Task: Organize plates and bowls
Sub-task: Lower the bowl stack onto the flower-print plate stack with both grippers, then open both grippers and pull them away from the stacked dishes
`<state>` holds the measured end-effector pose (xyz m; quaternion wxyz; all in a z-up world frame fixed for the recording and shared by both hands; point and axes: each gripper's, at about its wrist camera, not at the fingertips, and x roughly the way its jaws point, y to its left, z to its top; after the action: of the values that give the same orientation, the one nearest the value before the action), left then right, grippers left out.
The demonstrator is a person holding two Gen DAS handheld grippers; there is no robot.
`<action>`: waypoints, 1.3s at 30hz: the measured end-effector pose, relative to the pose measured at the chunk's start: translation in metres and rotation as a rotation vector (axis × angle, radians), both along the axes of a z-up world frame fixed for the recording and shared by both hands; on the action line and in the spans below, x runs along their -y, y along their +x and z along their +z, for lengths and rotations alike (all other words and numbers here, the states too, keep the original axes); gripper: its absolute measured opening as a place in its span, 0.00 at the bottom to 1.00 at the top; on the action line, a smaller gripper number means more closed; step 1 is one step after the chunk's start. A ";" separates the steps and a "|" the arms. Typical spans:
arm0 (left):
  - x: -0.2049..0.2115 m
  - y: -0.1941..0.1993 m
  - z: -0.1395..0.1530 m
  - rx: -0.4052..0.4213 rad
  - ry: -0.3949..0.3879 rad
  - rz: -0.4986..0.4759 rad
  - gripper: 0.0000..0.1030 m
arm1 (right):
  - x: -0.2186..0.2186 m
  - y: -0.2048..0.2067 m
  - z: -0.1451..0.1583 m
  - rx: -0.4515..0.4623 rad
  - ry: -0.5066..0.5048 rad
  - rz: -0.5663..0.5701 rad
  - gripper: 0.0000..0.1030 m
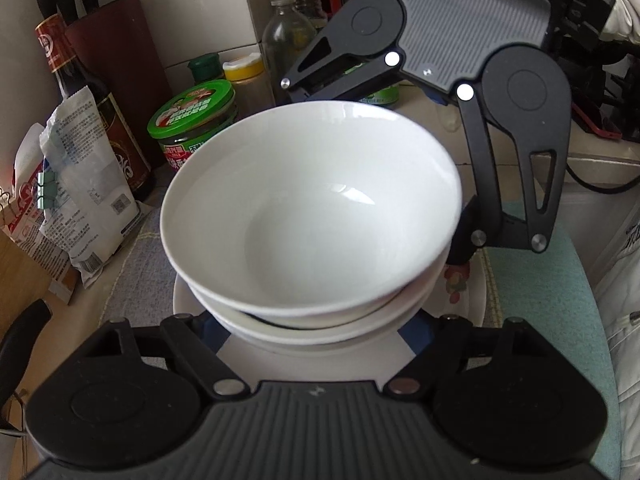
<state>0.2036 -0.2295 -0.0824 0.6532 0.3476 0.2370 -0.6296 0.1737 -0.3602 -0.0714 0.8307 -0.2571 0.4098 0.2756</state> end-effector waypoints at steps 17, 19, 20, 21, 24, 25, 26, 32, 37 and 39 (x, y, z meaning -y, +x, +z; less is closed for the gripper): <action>-0.005 -0.002 -0.001 0.016 -0.034 0.051 0.88 | 0.000 -0.005 0.000 0.018 0.002 -0.028 1.00; -0.013 -0.003 0.003 0.014 -0.053 0.096 0.90 | -0.001 -0.009 0.000 0.021 -0.005 -0.032 1.00; -0.018 -0.005 0.006 0.016 -0.069 0.118 0.90 | -0.001 -0.012 0.000 0.026 -0.010 -0.034 1.00; -0.024 -0.007 0.009 0.022 -0.089 0.143 0.90 | -0.002 -0.015 0.000 0.030 -0.013 -0.036 1.00; -0.043 -0.015 0.022 0.034 -0.153 0.238 0.95 | -0.001 -0.024 0.005 0.044 0.000 -0.050 1.00; -0.050 -0.018 0.027 0.038 -0.176 0.281 0.98 | 0.000 -0.027 0.007 0.048 0.005 -0.060 1.00; -0.056 -0.021 0.032 0.046 -0.205 0.327 0.99 | 0.000 -0.029 0.008 0.050 0.008 -0.073 1.00; -0.090 -0.039 0.054 0.066 -0.339 0.556 0.99 | -0.007 -0.042 0.021 0.065 0.024 -0.198 1.00; -0.099 -0.049 0.042 0.063 -0.311 0.629 0.99 | -0.023 -0.059 0.029 0.116 0.057 -0.399 1.00; -0.104 -0.058 0.038 0.052 -0.333 0.671 0.99 | -0.030 -0.063 0.028 0.103 0.070 -0.513 1.00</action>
<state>0.1452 -0.1254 -0.0446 0.8765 0.1554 0.2155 -0.4014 0.1112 -0.3302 -0.0434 0.9015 -0.1296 0.4091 0.0564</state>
